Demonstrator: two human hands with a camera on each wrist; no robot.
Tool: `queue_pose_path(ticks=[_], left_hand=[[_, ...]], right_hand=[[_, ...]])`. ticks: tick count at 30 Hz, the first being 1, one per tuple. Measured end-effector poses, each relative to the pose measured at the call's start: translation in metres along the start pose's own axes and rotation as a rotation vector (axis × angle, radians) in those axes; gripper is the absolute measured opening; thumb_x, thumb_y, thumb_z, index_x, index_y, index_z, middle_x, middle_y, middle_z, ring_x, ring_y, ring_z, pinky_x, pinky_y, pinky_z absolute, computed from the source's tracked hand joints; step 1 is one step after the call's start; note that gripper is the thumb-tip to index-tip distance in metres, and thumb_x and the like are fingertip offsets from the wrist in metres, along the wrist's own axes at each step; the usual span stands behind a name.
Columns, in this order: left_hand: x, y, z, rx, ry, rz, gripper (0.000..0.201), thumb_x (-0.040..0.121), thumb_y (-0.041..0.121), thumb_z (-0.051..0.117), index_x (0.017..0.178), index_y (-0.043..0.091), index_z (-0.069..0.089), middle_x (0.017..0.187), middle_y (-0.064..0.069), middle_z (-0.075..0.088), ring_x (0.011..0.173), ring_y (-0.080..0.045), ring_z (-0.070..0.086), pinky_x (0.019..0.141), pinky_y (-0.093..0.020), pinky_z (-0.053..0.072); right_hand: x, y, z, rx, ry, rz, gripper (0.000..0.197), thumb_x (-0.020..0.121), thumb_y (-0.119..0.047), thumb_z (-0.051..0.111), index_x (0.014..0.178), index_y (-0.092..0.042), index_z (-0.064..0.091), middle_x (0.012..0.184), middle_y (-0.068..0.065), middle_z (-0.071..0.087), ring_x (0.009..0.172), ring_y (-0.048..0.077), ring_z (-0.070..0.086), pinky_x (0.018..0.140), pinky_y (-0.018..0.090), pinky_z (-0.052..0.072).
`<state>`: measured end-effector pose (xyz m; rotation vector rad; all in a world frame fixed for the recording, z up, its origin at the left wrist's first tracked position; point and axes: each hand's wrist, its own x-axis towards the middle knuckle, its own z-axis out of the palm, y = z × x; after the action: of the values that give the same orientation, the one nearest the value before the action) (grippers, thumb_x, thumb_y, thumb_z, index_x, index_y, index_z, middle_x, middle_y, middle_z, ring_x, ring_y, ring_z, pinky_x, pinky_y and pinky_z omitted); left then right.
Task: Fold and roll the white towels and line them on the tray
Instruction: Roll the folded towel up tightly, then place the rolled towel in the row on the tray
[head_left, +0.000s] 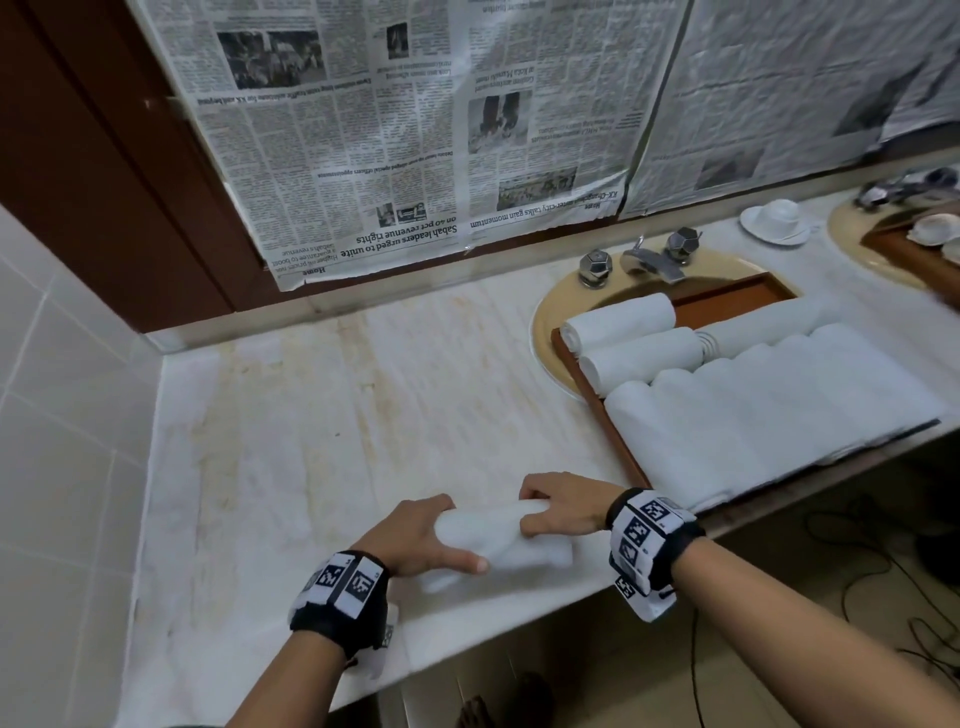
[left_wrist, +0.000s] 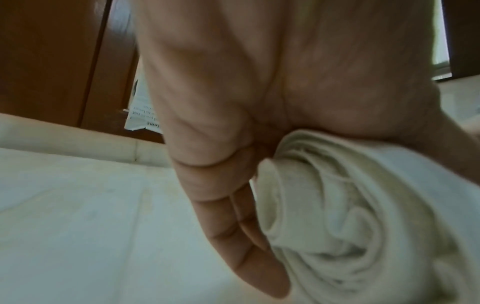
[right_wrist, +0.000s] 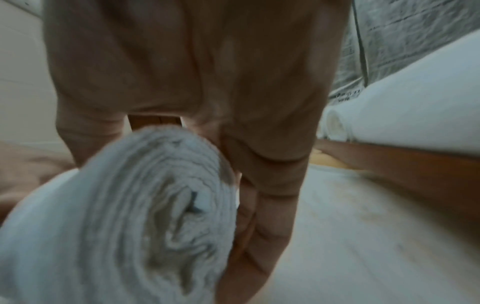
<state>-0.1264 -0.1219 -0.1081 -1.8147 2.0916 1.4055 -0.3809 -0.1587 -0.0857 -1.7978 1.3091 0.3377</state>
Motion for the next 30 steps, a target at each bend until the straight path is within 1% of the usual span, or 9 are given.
queue_pose_path(ticks=[2, 6, 8, 12, 16, 21, 24, 28, 30], left_hand=[[0.005, 0.01, -0.011, -0.02, 0.051, 0.049, 0.068, 0.056, 0.078, 0.077, 0.107, 0.037, 0.06, 0.105, 0.015, 0.065, 0.096, -0.004, 0.06, 0.078, -0.023, 0.049], [0.023, 0.044, -0.039, -0.047, 0.167, 0.172, 0.073, 0.06, 0.08, 0.073, 0.12, 0.04, 0.063, 0.115, 0.021, 0.065, 0.106, 0.001, 0.059, 0.089, -0.02, 0.045], [0.033, 0.068, -0.051, -0.058, 0.194, 0.225, 0.066, 0.064, 0.075, 0.075, 0.12, 0.041, 0.064, 0.114, 0.024, 0.066, 0.106, 0.006, 0.058, 0.088, -0.016, 0.044], [0.062, 0.121, -0.068, -0.071, 0.194, 0.277, 0.052, 0.07, 0.067, 0.077, 0.117, 0.046, 0.066, 0.11, 0.027, 0.067, 0.103, 0.01, 0.059, 0.086, -0.015, 0.045], [0.103, 0.178, -0.072, -0.084, 0.201, 0.302, 0.052, 0.068, 0.065, 0.079, 0.116, 0.047, 0.068, 0.11, 0.026, 0.069, 0.103, 0.01, 0.059, 0.085, -0.015, 0.045], [0.156, 0.249, -0.063, -0.069, 0.259, 0.279, 0.06, 0.063, 0.072, 0.078, 0.116, 0.046, 0.067, 0.117, 0.024, 0.066, 0.109, 0.004, 0.058, 0.091, -0.019, 0.046], [0.185, 0.288, -0.057, -0.051, 0.282, 0.287, 0.061, 0.064, 0.072, 0.077, 0.117, 0.043, 0.067, 0.117, 0.025, 0.065, 0.109, 0.004, 0.057, 0.091, -0.019, 0.046], [0.226, 0.332, -0.049, -0.026, 0.308, 0.297, 0.056, 0.069, 0.062, 0.08, 0.119, 0.04, 0.067, 0.118, 0.023, 0.065, 0.108, 0.002, 0.057, 0.094, -0.018, 0.044], [0.249, 0.346, -0.046, -0.002, 0.319, 0.301, 0.064, 0.065, 0.07, 0.077, 0.121, 0.04, 0.065, 0.122, 0.023, 0.064, 0.112, 0.0, 0.056, 0.099, -0.022, 0.043]], right_hand=[[-0.009, 0.007, -0.012, 0.042, 0.052, -0.025, 0.04, 0.079, -0.052, 0.061, 0.112, -0.031, 0.051, 0.114, -0.006, 0.058, 0.103, 0.018, 0.056, 0.092, 0.036, 0.047], [-0.029, 0.022, -0.049, 0.105, 0.185, -0.099, 0.047, 0.079, -0.053, 0.064, 0.12, -0.037, 0.05, 0.117, -0.012, 0.058, 0.106, 0.011, 0.055, 0.093, 0.03, 0.046], [-0.04, 0.033, -0.072, 0.097, 0.267, -0.14, 0.05, 0.083, -0.051, 0.068, 0.128, -0.034, 0.052, 0.119, -0.015, 0.057, 0.109, 0.007, 0.053, 0.092, 0.025, 0.042], [-0.058, 0.068, -0.119, 0.099, 0.387, -0.204, 0.065, 0.078, -0.065, 0.068, 0.134, -0.038, 0.052, 0.129, -0.017, 0.056, 0.116, 0.003, 0.049, 0.1, 0.025, 0.038], [-0.065, 0.116, -0.168, 0.082, 0.43, -0.227, 0.064, 0.08, -0.059, 0.071, 0.135, -0.033, 0.054, 0.131, -0.015, 0.055, 0.118, 0.004, 0.047, 0.103, 0.026, 0.037], [-0.068, 0.185, -0.225, 0.099, 0.46, -0.267, 0.06, 0.078, -0.056, 0.074, 0.13, -0.03, 0.058, 0.119, -0.013, 0.057, 0.11, 0.005, 0.051, 0.093, 0.021, 0.038], [-0.065, 0.225, -0.255, 0.107, 0.462, -0.292, 0.058, 0.076, -0.057, 0.076, 0.127, -0.032, 0.06, 0.118, -0.013, 0.059, 0.109, 0.005, 0.053, 0.097, 0.023, 0.041], [-0.059, 0.272, -0.292, 0.086, 0.482, -0.307, 0.056, 0.076, -0.051, 0.078, 0.126, -0.032, 0.061, 0.121, -0.012, 0.061, 0.111, 0.005, 0.053, 0.099, 0.023, 0.04], [-0.054, 0.292, -0.31, 0.08, 0.478, -0.289, 0.057, 0.076, -0.05, 0.079, 0.127, -0.031, 0.061, 0.121, -0.01, 0.06, 0.112, 0.006, 0.053, 0.1, 0.025, 0.04]])
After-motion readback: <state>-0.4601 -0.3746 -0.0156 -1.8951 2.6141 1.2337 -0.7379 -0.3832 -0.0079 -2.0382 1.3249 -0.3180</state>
